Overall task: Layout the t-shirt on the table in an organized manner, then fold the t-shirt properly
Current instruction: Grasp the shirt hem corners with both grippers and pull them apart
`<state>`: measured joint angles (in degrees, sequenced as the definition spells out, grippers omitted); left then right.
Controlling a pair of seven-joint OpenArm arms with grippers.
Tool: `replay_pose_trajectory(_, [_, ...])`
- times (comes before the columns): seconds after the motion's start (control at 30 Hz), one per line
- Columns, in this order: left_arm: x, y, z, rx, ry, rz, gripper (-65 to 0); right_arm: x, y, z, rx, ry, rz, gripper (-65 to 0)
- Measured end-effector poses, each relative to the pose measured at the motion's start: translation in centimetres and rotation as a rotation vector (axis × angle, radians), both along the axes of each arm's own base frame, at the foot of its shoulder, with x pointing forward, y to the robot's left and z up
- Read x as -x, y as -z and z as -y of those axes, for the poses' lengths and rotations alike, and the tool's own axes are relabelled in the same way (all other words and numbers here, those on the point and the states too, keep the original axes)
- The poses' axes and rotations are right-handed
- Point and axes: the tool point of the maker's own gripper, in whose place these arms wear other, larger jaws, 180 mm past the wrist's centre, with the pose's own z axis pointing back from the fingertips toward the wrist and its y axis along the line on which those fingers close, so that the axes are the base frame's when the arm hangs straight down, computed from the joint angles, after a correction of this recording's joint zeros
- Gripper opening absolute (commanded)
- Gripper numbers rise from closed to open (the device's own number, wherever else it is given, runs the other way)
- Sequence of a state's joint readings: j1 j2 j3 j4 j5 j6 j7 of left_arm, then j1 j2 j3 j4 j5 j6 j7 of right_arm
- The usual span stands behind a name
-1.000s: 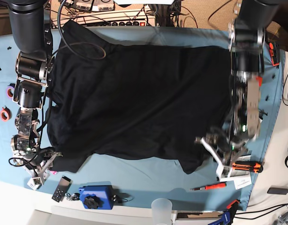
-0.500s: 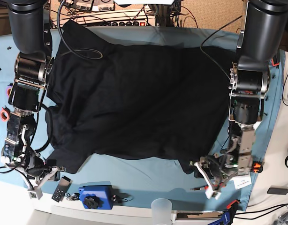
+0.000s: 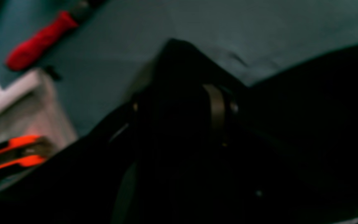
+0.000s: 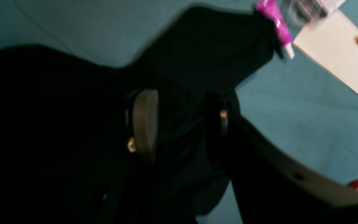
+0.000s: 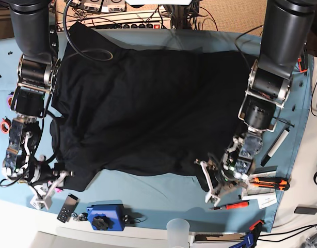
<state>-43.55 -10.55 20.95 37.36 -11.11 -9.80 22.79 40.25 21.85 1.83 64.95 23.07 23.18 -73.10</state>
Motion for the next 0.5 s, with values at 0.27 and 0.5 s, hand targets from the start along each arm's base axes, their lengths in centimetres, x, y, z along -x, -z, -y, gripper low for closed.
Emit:
replay_pose_trajectory(0.27, [0.5, 2.7, -2.2, -0.039, -0.076, -0.006, -65.0, 1.8, 2.7, 0.1, 0.004, 0.001, -0.076, -40.7])
replay_pose_trajectory(0.5, [-0.8, 1.3, -5.8, -0.131, -0.238, 0.07, -65.0, 2.1, 3.2, 0.1, 0.004, 0.001, -0.085, -40.7])
